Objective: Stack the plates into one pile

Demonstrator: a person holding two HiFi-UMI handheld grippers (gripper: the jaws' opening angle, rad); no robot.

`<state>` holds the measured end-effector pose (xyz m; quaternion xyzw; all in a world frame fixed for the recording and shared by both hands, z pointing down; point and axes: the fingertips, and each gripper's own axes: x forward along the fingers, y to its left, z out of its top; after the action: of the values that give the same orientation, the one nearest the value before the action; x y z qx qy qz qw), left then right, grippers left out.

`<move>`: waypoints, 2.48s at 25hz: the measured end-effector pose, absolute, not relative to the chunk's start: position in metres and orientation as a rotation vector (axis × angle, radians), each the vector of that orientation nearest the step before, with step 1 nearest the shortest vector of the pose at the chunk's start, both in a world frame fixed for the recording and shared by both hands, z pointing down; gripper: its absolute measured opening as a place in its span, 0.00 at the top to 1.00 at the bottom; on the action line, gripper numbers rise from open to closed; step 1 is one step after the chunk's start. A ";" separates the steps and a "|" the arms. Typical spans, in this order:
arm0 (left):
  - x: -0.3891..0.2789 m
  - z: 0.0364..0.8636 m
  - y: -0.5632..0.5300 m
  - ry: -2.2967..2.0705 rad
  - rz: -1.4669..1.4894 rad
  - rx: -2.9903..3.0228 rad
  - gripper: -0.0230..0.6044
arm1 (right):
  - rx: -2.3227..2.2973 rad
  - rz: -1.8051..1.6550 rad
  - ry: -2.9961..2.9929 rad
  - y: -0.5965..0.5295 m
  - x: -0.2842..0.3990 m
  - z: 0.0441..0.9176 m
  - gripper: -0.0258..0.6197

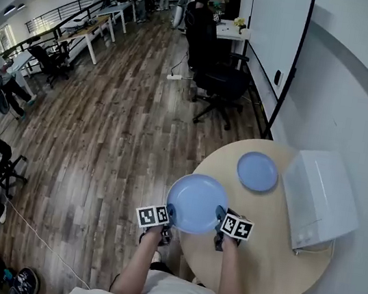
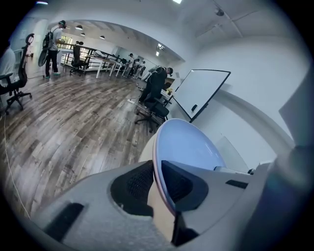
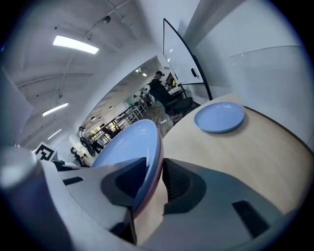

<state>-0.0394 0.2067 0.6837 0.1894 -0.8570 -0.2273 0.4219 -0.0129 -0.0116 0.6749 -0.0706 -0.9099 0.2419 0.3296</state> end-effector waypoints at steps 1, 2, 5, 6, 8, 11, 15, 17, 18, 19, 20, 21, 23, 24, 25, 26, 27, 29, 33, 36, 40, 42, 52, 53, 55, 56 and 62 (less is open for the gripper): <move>-0.045 0.683 0.220 -2.155 -0.577 0.467 0.87 | -0.197 0.631 -2.381 0.001 -0.021 0.675 0.79; -0.052 0.683 0.235 -2.164 -0.585 0.460 0.87 | -0.212 0.628 -2.381 0.015 -0.030 0.675 0.79; -0.075 0.687 0.284 -2.171 -0.604 0.428 0.87 | -0.253 0.601 -2.372 0.065 -0.060 0.678 0.79; -0.078 0.692 0.304 -2.165 -0.614 0.417 0.87 | -0.264 0.588 -2.365 0.084 -0.067 0.680 0.79; -0.085 0.700 0.344 -2.156 -0.640 0.391 0.87 | -0.287 0.560 -2.353 0.125 -0.081 0.685 0.79; -0.107 0.705 0.390 -2.166 -0.674 0.357 0.87 | -0.324 0.529 -2.346 0.170 -0.110 0.689 0.79; -0.135 0.699 0.434 -2.211 -0.682 0.318 0.87 | -0.364 0.527 -2.351 0.213 -0.140 0.690 0.78; -0.146 0.696 0.453 -2.227 -0.692 0.305 0.88 | -0.380 0.530 -2.352 0.231 -0.150 0.688 0.78; -0.152 0.695 0.460 -2.229 -0.696 0.301 0.88 | -0.387 0.527 -2.351 0.239 -0.157 0.688 0.78; -0.158 0.695 0.466 -2.229 -0.699 0.299 0.88 | -0.391 0.523 -2.348 0.244 -0.164 0.687 0.78; -0.165 0.695 0.470 -2.226 -0.702 0.299 0.88 | -0.391 0.519 -2.344 0.249 -0.171 0.688 0.78; -0.171 0.697 0.473 -2.220 -0.704 0.300 0.88 | -0.389 0.517 -2.338 0.252 -0.177 0.689 0.78; -0.184 0.700 0.475 -2.210 -0.708 0.305 0.88 | -0.381 0.514 -2.332 0.254 -0.189 0.692 0.78; -0.192 0.701 0.475 -2.208 -0.710 0.310 0.88 | -0.376 0.514 -2.333 0.254 -0.195 0.694 0.78; -0.201 0.702 0.474 -2.209 -0.711 0.318 0.88 | -0.371 0.515 -2.337 0.253 -0.203 0.695 0.78; -0.210 0.702 0.472 -2.210 -0.712 0.328 0.88 | -0.365 0.518 -2.343 0.251 -0.211 0.695 0.78; -0.222 0.703 0.469 -2.212 -0.712 0.340 0.88 | -0.358 0.522 -2.352 0.248 -0.220 0.695 0.78; -0.252 0.702 0.460 -2.211 -0.705 0.370 0.88 | -0.334 0.532 -2.371 0.239 -0.244 0.693 0.78; -0.305 0.699 0.424 -2.173 -0.652 0.459 0.88 | -0.227 0.583 -2.391 0.205 -0.276 0.691 0.78; -0.345 0.689 0.385 -2.157 -0.591 0.551 0.89 | -0.138 0.657 -2.418 0.168 -0.295 0.688 0.78; -0.388 0.680 0.319 -2.117 -0.498 0.667 0.89 | -0.007 0.760 -2.428 0.108 -0.317 0.687 0.78; -0.406 0.676 0.285 -2.098 -0.472 0.711 0.89 | 0.056 0.804 -2.429 0.078 -0.323 0.687 0.78; -0.438 0.657 0.127 -1.975 -0.324 1.031 0.89 | 0.412 0.898 -2.499 -0.046 -0.299 0.664 0.79; -0.437 0.659 0.108 -1.950 -0.309 1.064 0.89 | 0.463 0.914 -2.502 -0.058 -0.291 0.663 0.79; -0.426 0.665 0.074 -1.892 -0.260 1.132 0.89 | 0.571 0.955 -2.489 -0.078 -0.268 0.667 0.79; -0.417 0.669 0.058 -1.860 -0.227 1.169 0.89 | 0.631 0.977 -2.472 -0.086 -0.252 0.674 0.79; -0.369 0.697 -0.059 -1.652 -0.032 1.374 0.89 | 0.970 1.102 -2.353 -0.150 -0.167 0.705 0.79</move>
<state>-0.3692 -0.0591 0.6971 0.5621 -0.6761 -0.0130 0.4761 -0.1670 -0.1497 0.7050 0.3439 -0.8342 0.3904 0.1829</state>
